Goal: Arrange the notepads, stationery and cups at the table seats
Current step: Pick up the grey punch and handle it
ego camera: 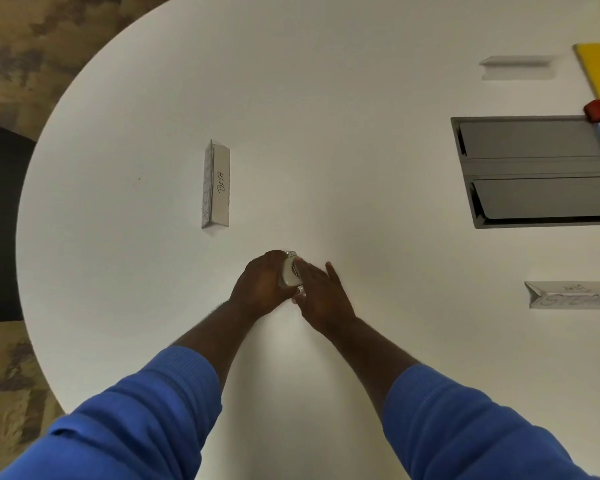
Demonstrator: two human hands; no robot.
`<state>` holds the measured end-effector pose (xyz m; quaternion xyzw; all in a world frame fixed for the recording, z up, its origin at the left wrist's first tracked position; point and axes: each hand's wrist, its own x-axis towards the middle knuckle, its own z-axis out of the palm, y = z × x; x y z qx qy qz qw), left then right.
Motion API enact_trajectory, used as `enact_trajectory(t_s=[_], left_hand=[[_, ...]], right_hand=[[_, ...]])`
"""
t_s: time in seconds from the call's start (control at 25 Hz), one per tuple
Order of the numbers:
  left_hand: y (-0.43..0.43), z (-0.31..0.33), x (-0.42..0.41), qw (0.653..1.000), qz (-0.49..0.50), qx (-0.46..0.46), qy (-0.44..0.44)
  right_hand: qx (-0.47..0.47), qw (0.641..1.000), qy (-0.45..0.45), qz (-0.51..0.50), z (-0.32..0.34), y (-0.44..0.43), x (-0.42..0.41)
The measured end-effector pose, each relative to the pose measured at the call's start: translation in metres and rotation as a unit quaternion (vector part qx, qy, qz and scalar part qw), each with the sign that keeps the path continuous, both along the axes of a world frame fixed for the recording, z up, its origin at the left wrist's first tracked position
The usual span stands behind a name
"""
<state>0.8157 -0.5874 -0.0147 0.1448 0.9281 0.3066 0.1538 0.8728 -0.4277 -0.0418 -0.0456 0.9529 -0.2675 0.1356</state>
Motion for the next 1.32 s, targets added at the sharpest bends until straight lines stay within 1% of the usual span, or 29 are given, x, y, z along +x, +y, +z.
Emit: enact_trajectory(t_s=[0.08, 0.24, 0.4, 0.6, 0.72, 0.8, 0.92, 1.16, 1.32], left_hand=[[0.003, 0.006, 0.007, 1.0, 0.011, 0.002, -0.021], [0.011, 0.025, 0.021, 0.999, 0.016, 0.021, -0.034], [0.024, 0.052, 0.046, 0.999, 0.025, 0.03, -0.032], [0.039, 0.089, 0.084, 0.998, 0.01, 0.062, -0.015], [0.045, 0.102, 0.107, 0.997, -0.022, 0.078, 0.003], [0.047, 0.109, 0.117, 0.995, -0.069, 0.066, 0.016], [0.058, 0.125, 0.128, 0.988, -0.138, 0.046, 0.048], [0.114, 0.157, 0.164, 0.977, -0.186, 0.062, 0.084], [0.165, 0.168, 0.209, 0.973, -0.213, 0.039, 0.081]], right_hand=[[-0.008, 1.0, 0.002, 0.002, 0.003, 0.001, 0.005], [-0.017, 1.0, 0.006, -0.02, 0.018, 0.002, 0.019], [-0.018, 0.997, 0.065, -0.043, 0.043, 0.006, 0.04], [-0.06, 0.99, 0.052, -0.12, 0.063, 0.011, 0.082], [-0.053, 0.983, 0.086, -0.153, 0.087, 0.025, 0.112], [-0.058, 0.978, 0.109, -0.168, 0.105, 0.04, 0.133], [-0.057, 0.975, 0.119, -0.181, 0.134, 0.066, 0.16], [-0.068, 0.969, 0.151, -0.184, 0.171, 0.124, 0.219], [-0.069, 0.971, 0.159, -0.163, 0.184, 0.179, 0.269]])
